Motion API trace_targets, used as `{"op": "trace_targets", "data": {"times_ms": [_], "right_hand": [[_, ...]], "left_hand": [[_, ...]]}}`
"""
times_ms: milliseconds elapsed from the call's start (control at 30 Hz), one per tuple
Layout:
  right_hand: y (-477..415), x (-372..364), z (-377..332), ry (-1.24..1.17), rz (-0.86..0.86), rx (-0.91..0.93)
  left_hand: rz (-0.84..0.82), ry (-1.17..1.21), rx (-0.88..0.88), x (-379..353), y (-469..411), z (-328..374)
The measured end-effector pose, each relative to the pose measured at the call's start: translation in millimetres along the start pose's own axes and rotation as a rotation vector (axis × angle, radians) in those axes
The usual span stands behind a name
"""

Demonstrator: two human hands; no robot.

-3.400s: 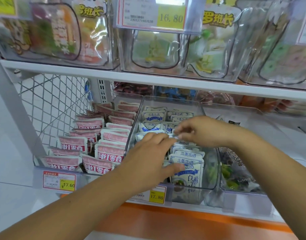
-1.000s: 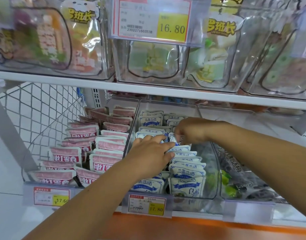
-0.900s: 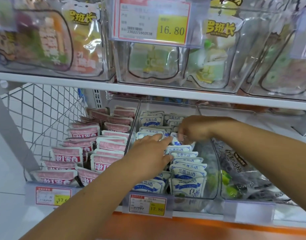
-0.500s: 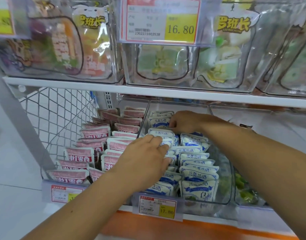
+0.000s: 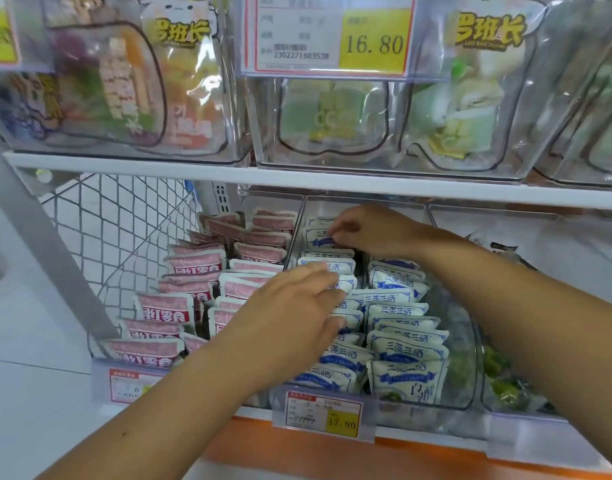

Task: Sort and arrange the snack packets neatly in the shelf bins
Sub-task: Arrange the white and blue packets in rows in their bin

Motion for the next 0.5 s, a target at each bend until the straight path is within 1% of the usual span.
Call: {"op": "trace_targets", "data": {"times_ms": [33,67,133,200,233,333,433,500], "right_hand": [[4.9,5.0,-0.7,-0.019,0.032,-0.006],[10.1,6.3,-2.1,-0.027,0.030,-0.017],[19.5,-2.6,-8.2,0.015,-0.080,-0.039],[21.4,-18.0,-13.7,0.097,-0.196,-0.062],[20.2,-24.8,-15.5,0.116,-0.219,-0.076],[16.6,-29.9,-17.0,0.024,-0.166,-0.116],[17.5,-24.0,-13.8,-0.070,-0.021,-0.132],[19.8,-25.4,-14.2,-0.080,-0.005,-0.141]], "left_hand": [[0.026,0.012,0.019,3.6,3.2,-6.6],[0.054,0.015,0.051,8.0,7.4,-15.2],[0.111,0.035,0.112,15.0,18.5,-33.0],[0.097,0.110,0.160,13.9,28.7,-45.3],[0.076,0.140,0.161,10.9,32.7,-47.1],[0.032,0.176,0.136,4.7,39.7,-45.1],[0.033,0.198,0.134,3.3,42.7,-47.1],[0.039,0.199,0.132,2.9,43.2,-46.3]]}}
Point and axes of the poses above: each hand's wrist, its own y-axis away from the middle knuckle, its own x-axis out of the back of the hand, z = x × y, the point moved 5 cm from there along -y, towards the middle knuckle, and after that the axes turned 3 degrees about z, right-handed, at the moved point
